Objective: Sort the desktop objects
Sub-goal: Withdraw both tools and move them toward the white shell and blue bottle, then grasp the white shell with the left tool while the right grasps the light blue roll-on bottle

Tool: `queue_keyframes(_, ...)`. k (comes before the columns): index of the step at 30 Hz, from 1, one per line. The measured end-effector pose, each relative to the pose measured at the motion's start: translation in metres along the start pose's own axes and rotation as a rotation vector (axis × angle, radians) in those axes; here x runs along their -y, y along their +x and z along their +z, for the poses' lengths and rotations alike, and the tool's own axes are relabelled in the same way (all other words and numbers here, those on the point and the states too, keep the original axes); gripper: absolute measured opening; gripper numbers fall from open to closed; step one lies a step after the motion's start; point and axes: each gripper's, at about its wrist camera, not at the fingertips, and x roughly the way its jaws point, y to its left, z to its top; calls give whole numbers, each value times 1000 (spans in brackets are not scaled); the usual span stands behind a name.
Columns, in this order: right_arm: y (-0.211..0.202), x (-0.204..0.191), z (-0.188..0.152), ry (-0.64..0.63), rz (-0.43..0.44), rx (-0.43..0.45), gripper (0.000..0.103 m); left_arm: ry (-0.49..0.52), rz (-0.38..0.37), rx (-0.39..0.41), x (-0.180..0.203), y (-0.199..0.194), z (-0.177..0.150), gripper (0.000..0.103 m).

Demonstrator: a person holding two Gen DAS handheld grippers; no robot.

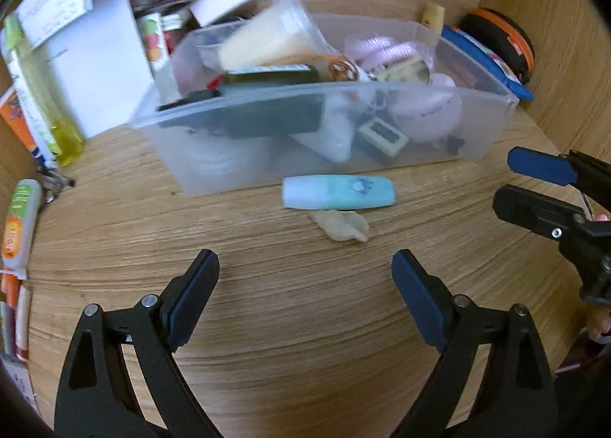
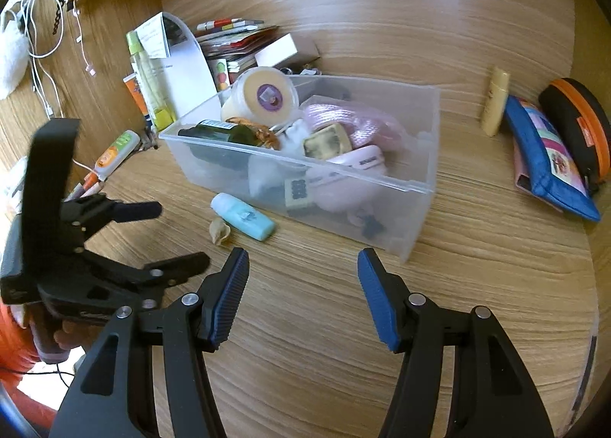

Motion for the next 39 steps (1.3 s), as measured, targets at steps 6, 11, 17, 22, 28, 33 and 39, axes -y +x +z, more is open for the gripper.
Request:
queue_keyframes(6,0,8,-2,8,25,9,55,5,4,13,11,2,8,83)
queue_keyframes(11,3,11,-2,9,57,6,55,-17,-4,-12,10,9,11,52)
queue_keyframes(17,-1,10,-1,-11,82,20,55,-7,20,7,15,13,14,30)
queue_keyframes(22,2,7,-1,-24,90,8,55,7,11,25,14,14,13,26)
queue_keyframes(28,12,-5,1,-55,101,-26,55,-1,4,49,4,6,7,26)
queue_keyframes(33,28,-18,8,-83,117,-72,55,-1,38,87,-9,-8,-1,26)
queue_keyframes(39,51,-42,21,-144,95,-111,55,-35,43,123,-31,-23,-9,26)
